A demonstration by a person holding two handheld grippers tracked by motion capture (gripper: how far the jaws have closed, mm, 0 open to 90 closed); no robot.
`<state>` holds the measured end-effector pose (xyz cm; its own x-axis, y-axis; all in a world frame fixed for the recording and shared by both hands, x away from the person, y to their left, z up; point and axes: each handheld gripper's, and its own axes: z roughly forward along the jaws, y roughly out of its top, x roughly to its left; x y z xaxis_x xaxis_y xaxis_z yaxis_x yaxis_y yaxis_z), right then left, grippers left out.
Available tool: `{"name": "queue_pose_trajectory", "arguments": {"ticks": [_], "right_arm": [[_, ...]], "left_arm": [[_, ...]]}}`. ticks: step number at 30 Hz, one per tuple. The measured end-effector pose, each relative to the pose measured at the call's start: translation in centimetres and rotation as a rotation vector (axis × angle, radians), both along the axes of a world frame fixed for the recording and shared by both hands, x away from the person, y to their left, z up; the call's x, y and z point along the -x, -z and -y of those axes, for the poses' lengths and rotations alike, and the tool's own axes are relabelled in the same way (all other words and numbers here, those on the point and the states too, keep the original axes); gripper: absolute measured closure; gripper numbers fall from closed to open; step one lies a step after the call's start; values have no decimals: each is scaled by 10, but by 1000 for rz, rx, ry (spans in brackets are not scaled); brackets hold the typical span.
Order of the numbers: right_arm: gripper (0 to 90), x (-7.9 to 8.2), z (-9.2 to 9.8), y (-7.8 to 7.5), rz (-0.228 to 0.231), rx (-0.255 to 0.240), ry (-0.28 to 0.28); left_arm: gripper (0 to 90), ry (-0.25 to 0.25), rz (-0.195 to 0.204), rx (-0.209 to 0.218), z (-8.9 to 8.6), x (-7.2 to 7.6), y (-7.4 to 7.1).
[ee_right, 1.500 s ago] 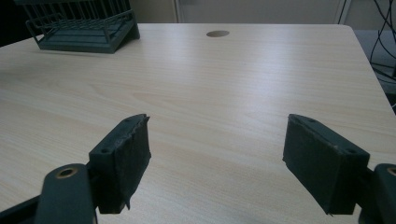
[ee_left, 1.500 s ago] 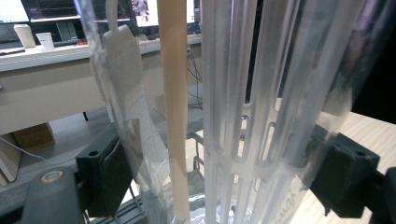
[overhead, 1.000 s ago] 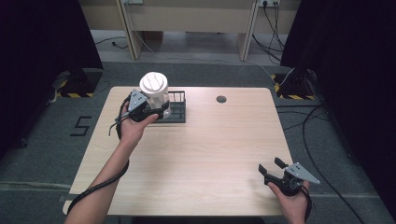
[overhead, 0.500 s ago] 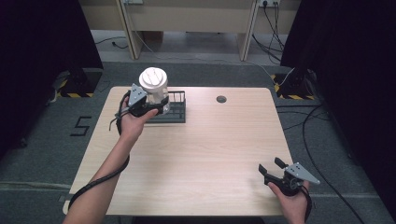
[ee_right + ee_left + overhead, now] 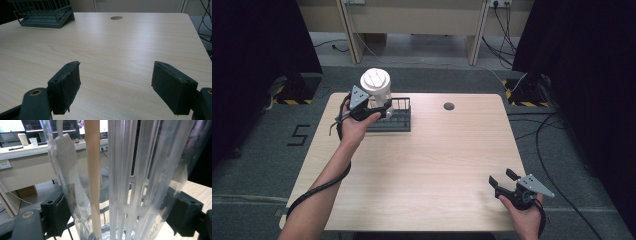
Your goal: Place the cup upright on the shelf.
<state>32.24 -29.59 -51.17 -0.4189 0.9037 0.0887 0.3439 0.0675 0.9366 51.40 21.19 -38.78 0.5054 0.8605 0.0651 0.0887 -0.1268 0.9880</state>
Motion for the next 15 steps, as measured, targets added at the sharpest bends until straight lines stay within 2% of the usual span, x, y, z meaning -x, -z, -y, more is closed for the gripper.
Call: {"name": "queue_pose_trajectory", "arguments": {"ticks": [15], "right_arm": [[234,0,0,0,5,-4,2]], "left_arm": [[175,-26,-3,17,-5,-12,-4]]}}
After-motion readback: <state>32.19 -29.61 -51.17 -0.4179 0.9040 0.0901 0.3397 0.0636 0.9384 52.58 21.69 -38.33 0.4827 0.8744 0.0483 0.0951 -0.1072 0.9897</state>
